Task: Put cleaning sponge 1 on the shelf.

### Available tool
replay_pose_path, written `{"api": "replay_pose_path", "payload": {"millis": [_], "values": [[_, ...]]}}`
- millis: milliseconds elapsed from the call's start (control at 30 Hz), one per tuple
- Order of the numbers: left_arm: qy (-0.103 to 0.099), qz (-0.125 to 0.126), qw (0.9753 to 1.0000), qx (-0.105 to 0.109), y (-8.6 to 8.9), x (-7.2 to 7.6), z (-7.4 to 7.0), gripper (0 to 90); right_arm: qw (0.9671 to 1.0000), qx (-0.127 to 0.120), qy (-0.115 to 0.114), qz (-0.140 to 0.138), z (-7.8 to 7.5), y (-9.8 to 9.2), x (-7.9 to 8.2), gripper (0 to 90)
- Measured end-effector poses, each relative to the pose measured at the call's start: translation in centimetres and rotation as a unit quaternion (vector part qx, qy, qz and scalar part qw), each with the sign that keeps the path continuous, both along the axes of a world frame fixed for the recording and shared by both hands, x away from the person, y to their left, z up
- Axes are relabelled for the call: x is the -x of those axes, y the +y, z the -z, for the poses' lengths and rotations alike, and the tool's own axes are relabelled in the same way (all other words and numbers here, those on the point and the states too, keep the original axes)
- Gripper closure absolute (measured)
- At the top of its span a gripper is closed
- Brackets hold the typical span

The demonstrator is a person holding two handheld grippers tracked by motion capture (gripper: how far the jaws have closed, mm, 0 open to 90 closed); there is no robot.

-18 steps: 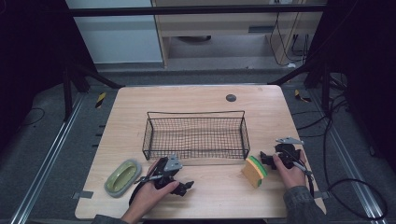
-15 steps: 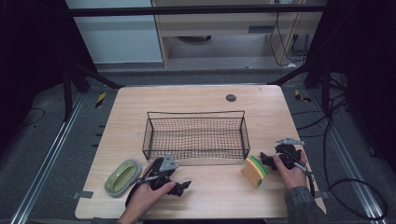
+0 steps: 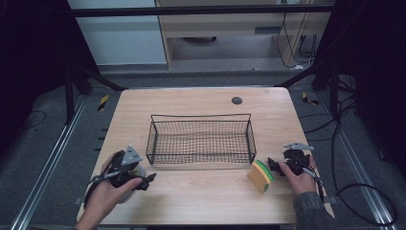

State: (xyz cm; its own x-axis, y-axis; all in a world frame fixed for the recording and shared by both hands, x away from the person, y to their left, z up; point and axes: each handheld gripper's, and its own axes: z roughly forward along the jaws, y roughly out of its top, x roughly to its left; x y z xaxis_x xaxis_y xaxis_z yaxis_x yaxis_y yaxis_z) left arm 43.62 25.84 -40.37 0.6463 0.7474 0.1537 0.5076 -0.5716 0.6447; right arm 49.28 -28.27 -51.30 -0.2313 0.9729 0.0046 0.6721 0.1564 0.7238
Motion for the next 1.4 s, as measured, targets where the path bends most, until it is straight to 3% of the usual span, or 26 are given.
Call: {"api": "replay_pose_path", "payload": {"millis": [67,133,267,300,367,433,467,567,700,833,900,1067,1200,1400], "values": [[0.0,-0.013,0.9999,-0.004,1.0,-0.5,-0.5,5.9,1.0,0.002,-0.001,-0.005,0.0,-0.1,0.0,0.4],[0.011,-0.034,0.9991,-0.022,2.5,-1.5,-0.9,6.2,1.0,0.002,-0.001,-0.005,0.0,-0.1,0.1,0.4],[0.073,-0.034,0.9961,-0.039,3.6,-2.6,0.4,7.4,1.0,0.002,-0.001,-0.005,0.0,-0.1,0.2,0.4],[0.073,-0.034,0.9961,-0.039,3.6,-2.6,0.4,8.4,1.0,0.002,-0.001,-0.005,0.0,-0.1,0.2,0.4],[0.098,-0.031,0.9932,-0.054,3.9,-2.5,1.3,11.8,1.0,0.002,-0.002,-0.005,0.0,-0.1,0.2,0.4],[0.104,-0.03,0.9925,-0.058,4.0,-2.4,1.4,15.4,1.0,0.002,-0.002,-0.005,0.0,-0.1,0.2,0.4],[0.114,-0.034,0.9906,-0.068,4.1,-2.1,1.5,16.6,1.0,0.002,-0.002,-0.005,0.0,-0.1,0.2,0.4],[0.126,-0.037,0.9892,-0.065,4.4,-2.1,1.7,21.8,1.0,0.004,-0.002,-0.008,0.0,-0.2,0.2,0.4],[0.155,-0.031,0.9849,-0.07,4.9,-2.2,2.5,32.6,0.9999,0.001,-0.001,-0.01,0.0,-0.2,0.3,0.4],[0.169,-0.031,0.9819,-0.08,5.1,-2.3,2.9,36.8,0.9999,0.001,0.0,-0.013,0.0,-0.1,0.4,0.4],[0.173,-0.033,0.9819,-0.07,5.3,-2.4,3.1,39.3,0.9999,0.002,-0.001,-0.013,0.0,-0.1,0.4,0.4],[0.172,-0.029,0.9816,-0.078,5.4,-2.6,3.5,44.2,0.9999,0.001,0.0,-0.012,0.0,-0.1,0.4,0.4],[0.176,-0.029,0.9821,-0.062,5.6,-2.8,3.7,47.7,0.9999,0.002,-0.001,-0.012,0.0,-0.1,0.3,0.4],[0.178,-0.025,0.9822,-0.055,5.3,-2.7,3.9,51.4,0.9999,0.002,-0.001,-0.014,0.0,-0.1,0.3,0.4]]}}
